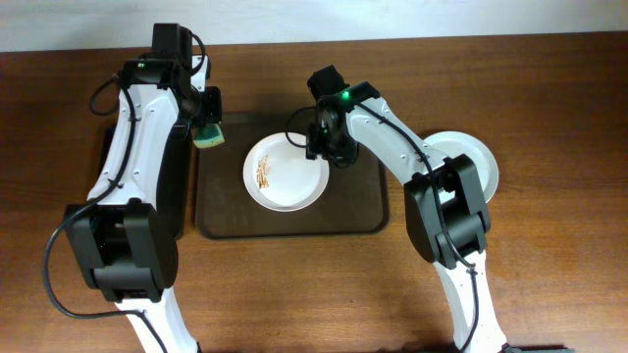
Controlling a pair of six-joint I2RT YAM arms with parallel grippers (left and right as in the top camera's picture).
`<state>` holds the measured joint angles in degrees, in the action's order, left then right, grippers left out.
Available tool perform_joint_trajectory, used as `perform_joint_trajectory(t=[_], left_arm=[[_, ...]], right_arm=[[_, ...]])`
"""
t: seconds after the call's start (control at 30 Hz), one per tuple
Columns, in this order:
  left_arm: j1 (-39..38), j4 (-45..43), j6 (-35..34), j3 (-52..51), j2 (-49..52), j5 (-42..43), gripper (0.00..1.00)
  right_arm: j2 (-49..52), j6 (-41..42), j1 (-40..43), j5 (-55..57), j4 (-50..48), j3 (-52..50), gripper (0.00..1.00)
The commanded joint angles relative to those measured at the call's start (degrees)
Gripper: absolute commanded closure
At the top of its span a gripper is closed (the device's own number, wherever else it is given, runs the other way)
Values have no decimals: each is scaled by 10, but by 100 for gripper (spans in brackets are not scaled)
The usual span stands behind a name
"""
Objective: Clean dirty plates on tray and stack at the side
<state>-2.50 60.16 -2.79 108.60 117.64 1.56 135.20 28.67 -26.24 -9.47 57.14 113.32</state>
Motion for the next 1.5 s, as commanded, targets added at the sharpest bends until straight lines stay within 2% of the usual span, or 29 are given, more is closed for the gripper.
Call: perform_joint_trajectory(t=[0.0, 0.07, 0.17, 0.27, 0.4, 0.43, 0.57, 0.7, 0.9, 1.03, 1.13, 1.33, 1.47], left_arm=[[-1, -1, -4, 0, 0, 9, 99], [-1, -1, -4, 0, 0, 9, 99], [-3, -1, -4, 0, 0, 16, 99], [-9, 1, -4, 0, 5, 29, 99], [-31, 0, 3, -40, 13, 83, 99], [-42, -2, 34, -50, 16, 100, 99], [-82, -27, 104, -69, 36, 103, 99], [-90, -66, 166, -72, 72, 102, 99], [-90, -143, 220, -72, 138, 103, 99], [-91, -138, 221, -72, 187, 144, 99], [-91, -115, 187, -73, 209, 159, 99], [-88, -95, 179, -73, 214, 223, 99], [-69, -68, 125, -73, 214, 231, 99]], right_arm=[[21, -10, -2, 22, 8, 5, 53], [23, 4, -5, 22, 20, -3, 64], [23, 34, -9, 24, 24, -17, 73], [23, 61, -9, 25, 7, -46, 96], [23, 66, -6, 24, 5, -48, 96], [23, 65, -6, 24, 4, -48, 96], [23, 61, -6, 24, 5, -48, 96], [23, 61, -6, 24, 5, -50, 96], [23, 56, -6, 25, 2, -51, 96], [23, 54, -6, 24, -2, -52, 96], [23, 54, -6, 24, -2, -52, 96], [23, 54, -6, 24, -2, -52, 96], [23, 54, -6, 24, -2, -52, 96]])
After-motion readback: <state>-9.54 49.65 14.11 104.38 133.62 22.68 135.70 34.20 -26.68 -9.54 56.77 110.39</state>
